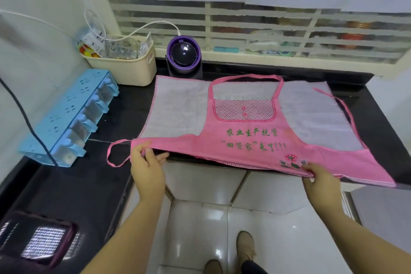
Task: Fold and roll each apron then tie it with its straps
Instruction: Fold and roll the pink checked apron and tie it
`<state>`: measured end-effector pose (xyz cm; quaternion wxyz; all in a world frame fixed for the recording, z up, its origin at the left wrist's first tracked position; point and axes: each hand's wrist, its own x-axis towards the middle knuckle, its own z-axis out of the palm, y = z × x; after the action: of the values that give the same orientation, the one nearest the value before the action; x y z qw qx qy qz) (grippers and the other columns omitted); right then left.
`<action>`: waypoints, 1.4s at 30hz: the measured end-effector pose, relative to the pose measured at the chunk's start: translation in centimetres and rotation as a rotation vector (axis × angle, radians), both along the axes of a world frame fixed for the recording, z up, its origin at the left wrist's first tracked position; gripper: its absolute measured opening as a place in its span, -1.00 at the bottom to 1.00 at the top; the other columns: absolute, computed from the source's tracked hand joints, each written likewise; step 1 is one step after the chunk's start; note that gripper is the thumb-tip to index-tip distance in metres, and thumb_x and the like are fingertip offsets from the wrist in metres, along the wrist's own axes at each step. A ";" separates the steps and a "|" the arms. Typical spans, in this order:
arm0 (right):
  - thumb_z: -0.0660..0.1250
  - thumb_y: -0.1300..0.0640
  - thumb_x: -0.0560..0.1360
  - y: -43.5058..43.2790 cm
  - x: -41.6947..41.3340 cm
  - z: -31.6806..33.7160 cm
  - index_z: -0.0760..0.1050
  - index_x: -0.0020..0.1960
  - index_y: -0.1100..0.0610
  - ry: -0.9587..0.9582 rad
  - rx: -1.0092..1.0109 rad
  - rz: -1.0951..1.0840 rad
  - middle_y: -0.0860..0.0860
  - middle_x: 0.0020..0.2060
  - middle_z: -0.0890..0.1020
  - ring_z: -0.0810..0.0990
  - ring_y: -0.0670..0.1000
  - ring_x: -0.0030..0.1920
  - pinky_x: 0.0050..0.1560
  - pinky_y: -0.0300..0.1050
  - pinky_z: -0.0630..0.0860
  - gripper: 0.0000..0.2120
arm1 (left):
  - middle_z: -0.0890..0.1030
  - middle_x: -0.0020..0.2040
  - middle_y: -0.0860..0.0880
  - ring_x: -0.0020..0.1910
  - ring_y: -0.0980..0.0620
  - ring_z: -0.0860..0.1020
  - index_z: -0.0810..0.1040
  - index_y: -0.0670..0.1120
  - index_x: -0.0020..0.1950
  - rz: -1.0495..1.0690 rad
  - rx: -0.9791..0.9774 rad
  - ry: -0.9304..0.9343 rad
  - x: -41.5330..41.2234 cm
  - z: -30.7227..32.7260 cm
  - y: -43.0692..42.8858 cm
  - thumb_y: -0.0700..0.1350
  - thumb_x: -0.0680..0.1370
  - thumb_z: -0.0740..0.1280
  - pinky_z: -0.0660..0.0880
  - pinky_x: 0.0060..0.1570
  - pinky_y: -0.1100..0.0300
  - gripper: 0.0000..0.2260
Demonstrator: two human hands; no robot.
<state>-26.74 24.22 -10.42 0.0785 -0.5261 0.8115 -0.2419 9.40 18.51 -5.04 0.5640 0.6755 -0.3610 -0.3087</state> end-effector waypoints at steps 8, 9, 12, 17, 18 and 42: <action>0.30 0.36 0.43 -1.3 -2.7 3.4 0.63 -0.01 0.21 0.218 0.271 0.042 0.20 -0.08 0.66 0.61 0.24 -0.08 -0.05 0.04 0.53 -0.80 | 0.57 0.10 0.01 -0.11 0.07 0.63 0.42 -0.05 0.11 0.087 -0.101 0.004 -0.5 2.8 -2.9 -0.21 0.66 0.08 0.54 -0.08 0.33 -0.85; 0.26 0.33 0.45 -1.7 -3.4 4.5 0.62 0.00 0.20 0.262 0.416 0.045 0.18 -0.11 0.66 0.61 0.22 -0.07 -0.05 0.01 0.54 -0.79 | 0.58 0.06 -0.06 -0.09 0.03 0.62 0.41 -0.08 0.09 0.103 -0.091 0.020 -0.1 2.9 -3.3 -0.22 0.66 0.09 0.54 -0.03 0.26 -0.87; 0.20 0.32 0.46 -2.8 -4.9 8.3 0.55 0.04 0.22 0.348 0.706 -0.018 0.15 -0.08 0.58 0.57 0.18 -0.07 -0.02 -0.04 0.53 -0.78 | 0.61 -0.08 -0.10 -0.10 -0.02 0.59 0.42 -0.05 -0.02 0.157 -0.021 -0.028 1.5 3.4 -4.3 -0.19 0.61 0.11 0.55 0.07 0.01 -0.88; 0.23 0.17 0.51 -5.9 -6.3 13.0 0.50 0.06 0.17 0.461 0.726 -0.030 0.06 -0.16 0.51 0.53 0.11 -0.12 -0.08 -0.06 0.52 -0.84 | 0.50 -0.12 -0.15 -0.12 -0.11 0.44 0.49 -0.18 -0.02 -0.006 0.115 -0.499 3.3 5.7 -6.6 -0.15 0.55 0.18 0.34 -0.13 0.08 -0.86; 0.25 0.15 0.51 -6.7 -6.5 13.6 0.51 0.05 0.17 0.466 0.707 -0.035 0.03 -0.23 0.48 0.52 0.10 -0.14 -0.09 -0.07 0.51 -0.84 | 0.51 -0.12 -0.16 -0.12 -0.12 0.45 0.49 -0.17 -0.02 -0.036 0.142 -0.548 3.4 6.3 -7.6 -0.13 0.55 0.19 0.34 -0.15 0.06 -0.85; 0.22 -0.08 0.50 -29.7 -13.9 4.5 0.60 0.00 0.03 0.527 0.653 0.175 0.02 0.05 0.59 0.41 0.10 0.19 0.24 -0.01 0.34 -0.74 | 0.41 0.29 -0.22 0.23 -0.26 0.38 0.44 -0.15 0.31 -0.332 0.550 -1.115 -5.7 -2.3 -28.3 -0.16 0.49 0.29 0.32 0.17 -0.12 -0.63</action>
<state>-40.62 -5.51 -5.91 0.0513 -0.5841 0.7902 0.1780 3.72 -9.82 -7.35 0.0427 0.7895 -0.6075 -0.0760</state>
